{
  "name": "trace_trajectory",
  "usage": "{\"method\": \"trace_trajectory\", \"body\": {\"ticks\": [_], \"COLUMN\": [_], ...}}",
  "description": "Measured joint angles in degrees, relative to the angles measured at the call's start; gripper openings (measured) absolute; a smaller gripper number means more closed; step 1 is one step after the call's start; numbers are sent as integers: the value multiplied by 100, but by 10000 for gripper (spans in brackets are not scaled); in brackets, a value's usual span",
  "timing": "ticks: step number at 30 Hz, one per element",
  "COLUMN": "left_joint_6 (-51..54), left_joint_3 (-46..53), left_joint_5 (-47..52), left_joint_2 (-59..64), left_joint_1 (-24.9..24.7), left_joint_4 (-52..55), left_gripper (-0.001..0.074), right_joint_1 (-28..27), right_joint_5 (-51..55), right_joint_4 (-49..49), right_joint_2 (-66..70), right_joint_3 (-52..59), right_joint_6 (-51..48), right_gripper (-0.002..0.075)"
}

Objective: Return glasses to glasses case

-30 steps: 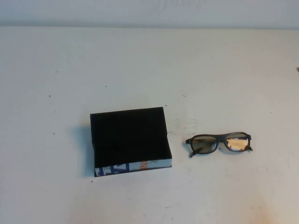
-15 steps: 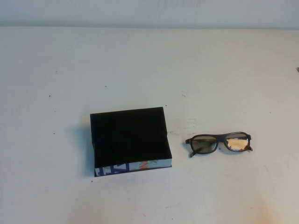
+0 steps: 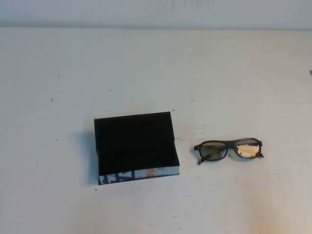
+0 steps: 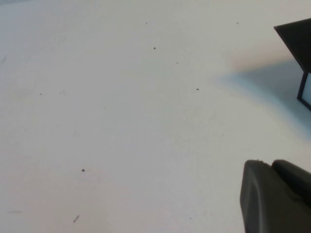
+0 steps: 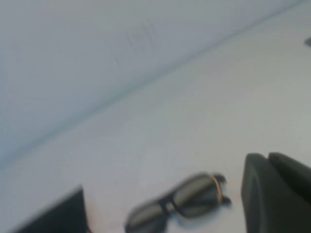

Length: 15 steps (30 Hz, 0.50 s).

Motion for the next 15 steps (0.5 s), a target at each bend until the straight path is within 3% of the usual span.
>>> {"method": "trace_trajectory", "body": {"ticks": [4, 7, 11, 15], "left_joint_6": [0, 0, 0, 0], "left_joint_3": [0, 0, 0, 0], "left_joint_5": [0, 9, 9, 13], "left_joint_2": [0, 0, 0, 0], "left_joint_1": [0, 9, 9, 9], "left_joint_4": [0, 0, 0, 0], "left_gripper": [-1, -1, -1, -1], "right_joint_1": [0, 0, 0, 0], "right_joint_5": [-1055, -1517, -675, 735], "right_joint_4": [1437, 1849, 1962, 1546], "right_joint_2": [0, 0, 48, 1070], "right_joint_3": [0, 0, -273, -1282], "right_joint_6": [0, 0, 0, 0], "right_gripper": [-13, -13, -13, -13]}}
